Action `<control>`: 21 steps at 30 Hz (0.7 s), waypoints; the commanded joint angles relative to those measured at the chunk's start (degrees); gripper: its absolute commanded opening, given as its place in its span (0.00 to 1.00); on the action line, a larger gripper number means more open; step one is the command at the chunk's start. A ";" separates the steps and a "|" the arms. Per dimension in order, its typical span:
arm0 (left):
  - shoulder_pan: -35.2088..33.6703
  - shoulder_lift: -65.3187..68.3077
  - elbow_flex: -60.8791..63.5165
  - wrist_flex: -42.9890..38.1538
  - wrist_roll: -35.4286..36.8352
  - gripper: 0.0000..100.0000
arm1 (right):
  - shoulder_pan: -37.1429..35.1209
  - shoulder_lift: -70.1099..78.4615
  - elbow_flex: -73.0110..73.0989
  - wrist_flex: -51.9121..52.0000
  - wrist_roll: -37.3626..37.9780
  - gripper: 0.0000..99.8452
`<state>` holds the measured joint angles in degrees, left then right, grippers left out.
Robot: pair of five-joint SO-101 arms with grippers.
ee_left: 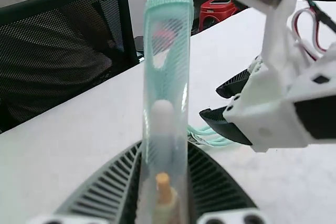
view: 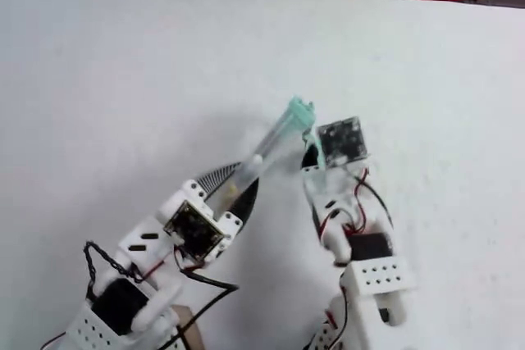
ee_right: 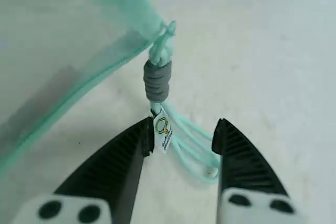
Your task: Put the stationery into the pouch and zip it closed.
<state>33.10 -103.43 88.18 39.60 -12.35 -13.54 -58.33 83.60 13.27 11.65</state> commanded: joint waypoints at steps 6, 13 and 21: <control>0.92 -0.22 0.26 0.18 -0.35 0.02 | -2.68 0.31 6.95 -18.15 1.67 0.19; 1.10 -0.22 0.26 0.18 -0.35 0.02 | -4.26 3.65 7.56 -23.52 1.76 0.19; 0.92 -0.22 0.26 0.18 -0.35 0.02 | -3.21 27.12 -5.36 -27.30 1.67 0.19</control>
<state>33.10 -103.52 88.53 39.43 -12.44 -17.76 -38.29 84.22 -12.13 12.97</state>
